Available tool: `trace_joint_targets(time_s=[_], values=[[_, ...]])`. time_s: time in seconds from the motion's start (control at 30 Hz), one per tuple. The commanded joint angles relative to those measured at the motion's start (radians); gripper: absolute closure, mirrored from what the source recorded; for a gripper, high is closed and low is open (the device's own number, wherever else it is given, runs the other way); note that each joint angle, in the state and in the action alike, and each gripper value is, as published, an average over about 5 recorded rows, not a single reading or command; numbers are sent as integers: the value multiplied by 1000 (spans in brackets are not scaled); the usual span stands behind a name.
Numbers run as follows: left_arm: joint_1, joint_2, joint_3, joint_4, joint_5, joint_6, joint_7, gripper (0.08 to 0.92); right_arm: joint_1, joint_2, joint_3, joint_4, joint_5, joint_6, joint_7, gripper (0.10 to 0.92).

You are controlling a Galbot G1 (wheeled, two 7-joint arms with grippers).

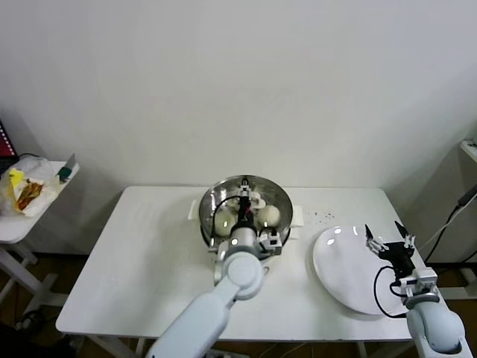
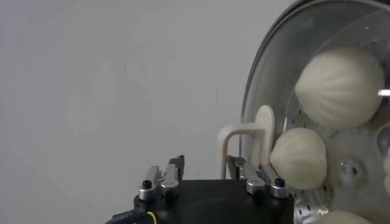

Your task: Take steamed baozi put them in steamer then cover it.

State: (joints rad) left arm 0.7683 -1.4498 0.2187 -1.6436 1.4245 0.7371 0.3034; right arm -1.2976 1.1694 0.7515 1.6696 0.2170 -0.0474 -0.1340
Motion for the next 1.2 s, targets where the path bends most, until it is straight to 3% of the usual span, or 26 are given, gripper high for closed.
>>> trace_joint_targets(time_s=[0.03,0.2,0.3,0.43,0.53,0.7,0.8,0.97,1.2], values=[[53,82,21,-232,-55,48,33,443,7,-2,-1,-1,6,-33,2,203],[113,128,17,-344,-74,48,20,295,15,-1,-8,-2,4,-37,6,203],[166,191,2,-409,-107,48,-6,218,16,-2,-10,-2,1,-38,7,203],[284,282,-67,-487,-261,48,-79,181,19,-6,-7,-4,-3,-40,6,203],[377,317,-150,-526,-447,14,-184,178,26,-8,-7,-7,-6,-40,5,203],[488,316,-361,-533,-923,-298,-481,177,30,-6,-16,4,-13,-44,-1,203],[541,287,-535,-526,-1248,-513,-593,177,24,-1,-17,15,-15,-45,-10,203],[648,223,-736,-467,-1461,-725,-565,177,11,19,-10,20,-12,-36,-23,203],[694,150,-814,-335,-1527,-835,-502,177,0,50,0,23,2,-13,-29,203]])
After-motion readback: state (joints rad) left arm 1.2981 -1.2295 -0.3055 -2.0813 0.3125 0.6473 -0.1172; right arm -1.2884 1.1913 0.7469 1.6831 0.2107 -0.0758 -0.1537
